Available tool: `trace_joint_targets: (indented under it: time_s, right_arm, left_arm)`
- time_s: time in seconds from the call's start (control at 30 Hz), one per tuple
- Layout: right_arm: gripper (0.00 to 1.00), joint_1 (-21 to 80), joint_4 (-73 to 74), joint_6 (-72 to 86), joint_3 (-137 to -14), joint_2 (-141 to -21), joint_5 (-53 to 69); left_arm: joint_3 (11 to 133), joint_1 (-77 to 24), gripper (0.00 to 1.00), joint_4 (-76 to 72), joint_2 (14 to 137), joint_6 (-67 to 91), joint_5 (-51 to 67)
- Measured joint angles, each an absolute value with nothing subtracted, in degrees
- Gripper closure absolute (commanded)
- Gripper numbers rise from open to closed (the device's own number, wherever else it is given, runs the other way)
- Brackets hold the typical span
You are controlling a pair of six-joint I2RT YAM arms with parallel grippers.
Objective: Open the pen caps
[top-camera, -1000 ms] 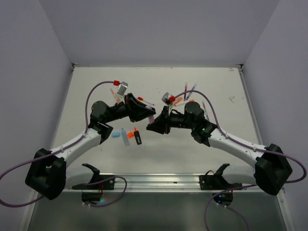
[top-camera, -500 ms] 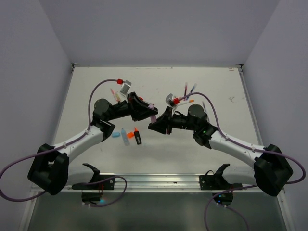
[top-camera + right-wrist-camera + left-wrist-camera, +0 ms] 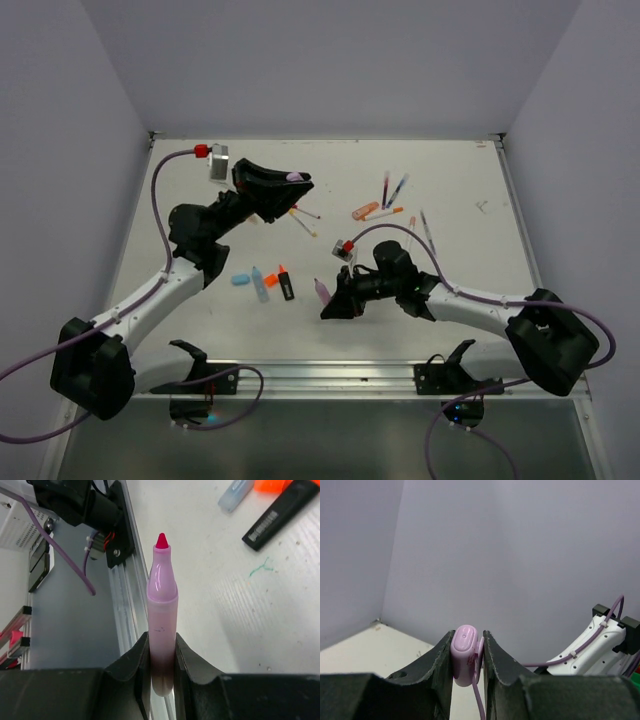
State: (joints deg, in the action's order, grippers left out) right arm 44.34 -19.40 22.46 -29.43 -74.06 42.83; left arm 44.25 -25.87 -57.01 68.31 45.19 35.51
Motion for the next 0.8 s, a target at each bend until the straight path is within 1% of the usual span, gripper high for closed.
trace_joint_targets:
  time_s: [0.17,0.27,0.4,0.53,0.63,0.8]
  right_arm:
    - [1.00,44.3,-16.6,22.6,-28.8,-73.8,43.2]
    - [1.00,44.3,-15.9,22.6,-28.8,-72.8,42.2]
    - [1.00,43.8,-13.0,22.7,-28.8,-71.1,36.1]
    - [0.98,41.8,-10.1,23.7,-28.8,-69.9,28.3]
    - [0.97,41.1,-8.0,24.6,-29.2,-69.8,22.2]
    - [0.96,41.1,-5.1,26.2,-32.1,-74.0,15.7]
  left_arm:
    - [44.9,-25.9,1.00,-59.0,66.2,43.9,33.3]
    - [44.9,-25.9,1.00,-55.4,66.4,43.8,32.5]
    - [44.9,-25.9,1.00,-43.5,66.3,42.6,29.4]
    - [44.8,-26.4,1.00,-25.9,66.3,41.3,22.1]
    - [43.9,-27.5,0.98,-15.0,66.4,41.3,16.8]
    - [41.6,-31.2,0.93,-3.6,70.1,41.8,10.3]
